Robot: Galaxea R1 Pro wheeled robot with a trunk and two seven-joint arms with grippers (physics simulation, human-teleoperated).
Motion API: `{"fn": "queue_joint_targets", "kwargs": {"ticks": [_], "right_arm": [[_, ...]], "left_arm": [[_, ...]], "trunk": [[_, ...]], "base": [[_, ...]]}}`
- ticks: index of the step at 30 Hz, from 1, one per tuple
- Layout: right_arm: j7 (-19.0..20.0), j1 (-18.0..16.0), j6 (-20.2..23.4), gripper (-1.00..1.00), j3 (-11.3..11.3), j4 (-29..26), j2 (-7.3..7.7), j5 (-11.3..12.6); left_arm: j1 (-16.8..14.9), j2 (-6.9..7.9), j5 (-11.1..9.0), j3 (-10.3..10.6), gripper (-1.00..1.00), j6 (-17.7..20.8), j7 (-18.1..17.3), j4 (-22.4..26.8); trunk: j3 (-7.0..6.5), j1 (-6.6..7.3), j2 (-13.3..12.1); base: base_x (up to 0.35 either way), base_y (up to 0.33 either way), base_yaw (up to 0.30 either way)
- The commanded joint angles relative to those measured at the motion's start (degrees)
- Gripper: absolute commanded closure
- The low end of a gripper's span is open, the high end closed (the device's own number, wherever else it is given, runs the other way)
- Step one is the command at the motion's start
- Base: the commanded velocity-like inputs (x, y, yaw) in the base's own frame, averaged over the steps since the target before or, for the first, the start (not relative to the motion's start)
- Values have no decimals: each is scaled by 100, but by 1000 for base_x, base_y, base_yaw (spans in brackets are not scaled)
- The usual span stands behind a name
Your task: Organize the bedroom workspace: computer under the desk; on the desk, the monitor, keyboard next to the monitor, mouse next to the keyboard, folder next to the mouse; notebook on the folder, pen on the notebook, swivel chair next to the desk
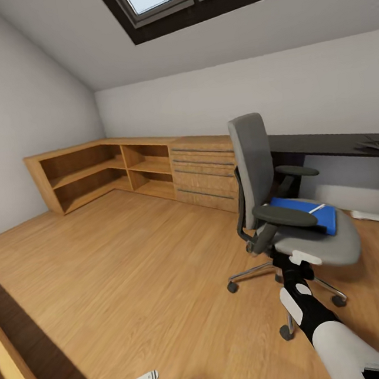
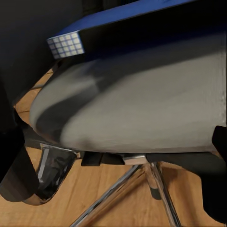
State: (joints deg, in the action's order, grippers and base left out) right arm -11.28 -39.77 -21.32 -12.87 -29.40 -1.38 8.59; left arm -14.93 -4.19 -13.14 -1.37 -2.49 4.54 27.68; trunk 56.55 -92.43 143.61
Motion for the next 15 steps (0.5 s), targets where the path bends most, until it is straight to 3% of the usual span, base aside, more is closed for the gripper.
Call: {"fn": "queue_joint_targets", "kwargs": {"ticks": [1,8,15], "right_arm": [[13,-5,-30,-100,-13,4,-3,55],[16,-5,-30,-100,-13,3,-3,55],[20,-5,-30,-100,-13,3,-3,55]], "left_arm": [[-1,-3,-30,-13,-100,-14,3,1],[-1,-3,-38,-24,-100,-21,11,1],[-1,-3,-39,-22,-100,-31,6,1]], "trunk": [[1,1,2],[-33,1,2],[-198,19,-7]], "base": [[0,0,-193],[0,0,-200],[0,0,-54]]}}
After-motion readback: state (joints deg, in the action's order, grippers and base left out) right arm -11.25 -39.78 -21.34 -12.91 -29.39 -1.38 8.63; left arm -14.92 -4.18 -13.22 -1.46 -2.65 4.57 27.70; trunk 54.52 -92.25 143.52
